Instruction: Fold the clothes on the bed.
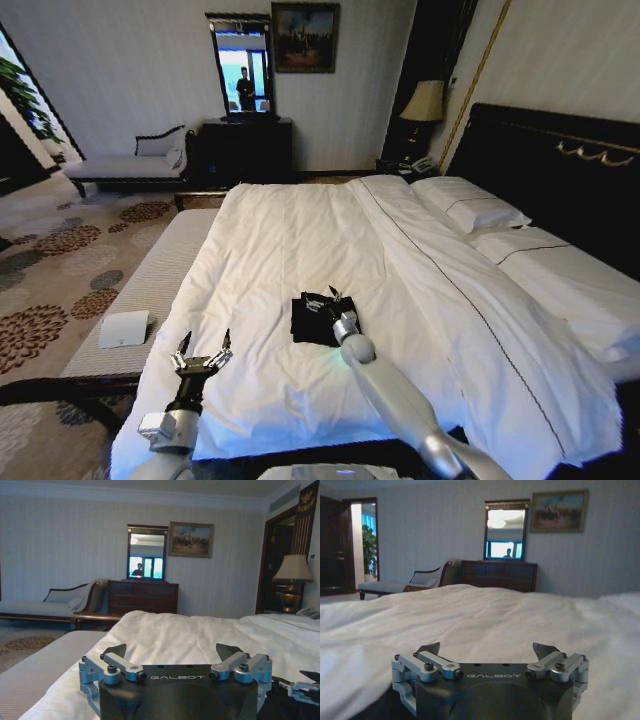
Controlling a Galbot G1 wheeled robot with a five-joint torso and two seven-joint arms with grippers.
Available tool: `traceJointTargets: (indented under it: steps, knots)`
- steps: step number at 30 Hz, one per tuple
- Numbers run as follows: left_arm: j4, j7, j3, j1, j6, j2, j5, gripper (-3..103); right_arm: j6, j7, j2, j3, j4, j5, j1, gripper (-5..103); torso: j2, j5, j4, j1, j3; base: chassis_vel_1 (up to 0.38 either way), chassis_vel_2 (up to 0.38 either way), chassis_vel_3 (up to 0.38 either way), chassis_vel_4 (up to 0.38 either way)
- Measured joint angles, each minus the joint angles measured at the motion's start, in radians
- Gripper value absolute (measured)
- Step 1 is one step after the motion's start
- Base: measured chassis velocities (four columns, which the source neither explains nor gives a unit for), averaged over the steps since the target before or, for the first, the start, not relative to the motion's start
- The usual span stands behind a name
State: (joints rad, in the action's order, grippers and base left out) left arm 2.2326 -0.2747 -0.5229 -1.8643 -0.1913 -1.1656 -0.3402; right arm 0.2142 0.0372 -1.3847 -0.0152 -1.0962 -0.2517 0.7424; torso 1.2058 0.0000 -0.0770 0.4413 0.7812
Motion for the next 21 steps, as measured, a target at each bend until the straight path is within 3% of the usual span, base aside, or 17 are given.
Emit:
traceJointTargets:
  steps: [4, 15, 21]
  knots:
    - [0.0, 0.0, 0.0, 0.0, 0.0, 0.0, 0.0, 100, 0.017, -0.004, -0.017, -0.014, 0.074, 0.044, -0.025, 100, 0.0, 0.0001, -0.0001, 0.0, 0.0, 0.0, 0.0, 0.0, 0.0]
    - [0.0, 0.0, 0.0, 0.0, 0.0, 0.0, 0.0, 100, 0.006, -0.003, -0.035, -0.085, 0.085, 0.03, -0.011, 100, 0.0, -0.0001, -0.0001, 0.0, 0.0, 0.0, 0.0, 0.0, 0.0]
    - [0.0, 0.0, 0.0, 0.0, 0.0, 0.0, 0.0, 100, -0.049, 0.087, -0.016, -0.111, -0.059, -0.028, 0.02, 100, 0.0, -0.0001, 0.0001, 0.0, 0.0, 0.0, 0.0, 0.0, 0.0]
